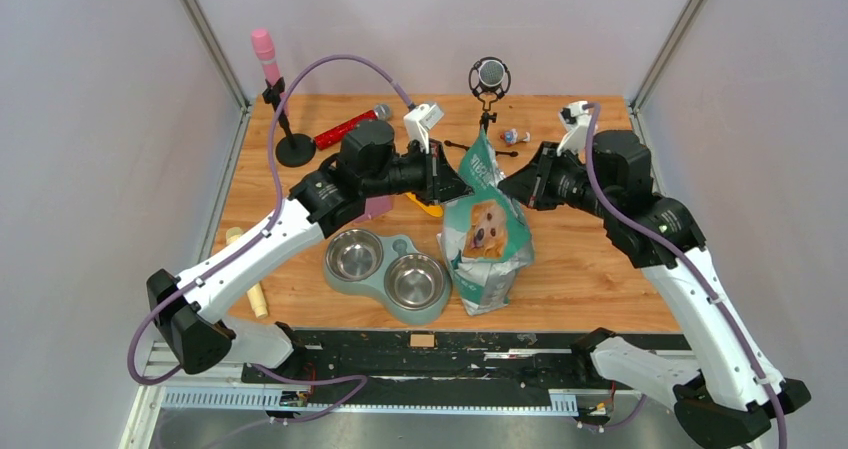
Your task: Serve the pet food
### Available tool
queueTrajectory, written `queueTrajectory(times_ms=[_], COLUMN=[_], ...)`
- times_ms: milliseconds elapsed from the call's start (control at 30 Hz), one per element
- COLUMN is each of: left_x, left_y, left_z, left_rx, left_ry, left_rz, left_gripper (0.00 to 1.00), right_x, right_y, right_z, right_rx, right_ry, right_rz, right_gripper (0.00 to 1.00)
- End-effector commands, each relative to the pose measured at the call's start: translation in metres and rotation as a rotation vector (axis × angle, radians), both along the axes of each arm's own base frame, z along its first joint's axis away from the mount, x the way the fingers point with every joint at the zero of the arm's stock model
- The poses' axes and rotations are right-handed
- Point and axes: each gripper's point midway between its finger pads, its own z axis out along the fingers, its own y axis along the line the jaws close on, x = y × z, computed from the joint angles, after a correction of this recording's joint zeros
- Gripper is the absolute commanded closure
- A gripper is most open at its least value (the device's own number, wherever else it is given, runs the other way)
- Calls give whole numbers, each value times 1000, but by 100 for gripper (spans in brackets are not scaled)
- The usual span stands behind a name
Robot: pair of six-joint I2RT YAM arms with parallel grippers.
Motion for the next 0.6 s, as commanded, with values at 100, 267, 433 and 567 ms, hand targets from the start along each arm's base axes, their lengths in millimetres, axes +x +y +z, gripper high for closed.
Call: queueTrajectory(times_ms=[100,267,433,567], left_x=[-5,-8,-6,-4], left_y=[15,6,4,3], left_z=[-2,11,32,38], left_rx=[47,7,-43,-54], left_ry=[-16,-9,-34,-35], left_rz=[27,-20,-12,0], left_gripper=[100,76,36,27], right_x=[10,-1,-13,-14], right_y=[-17,3,17,18], right_z=[36,31,24,19], right_rx=[1,35,74,75], right_ry=[-170,-133,-91,-81], right_rz=[-75,61,153,155], right_gripper=[100,100,100,100])
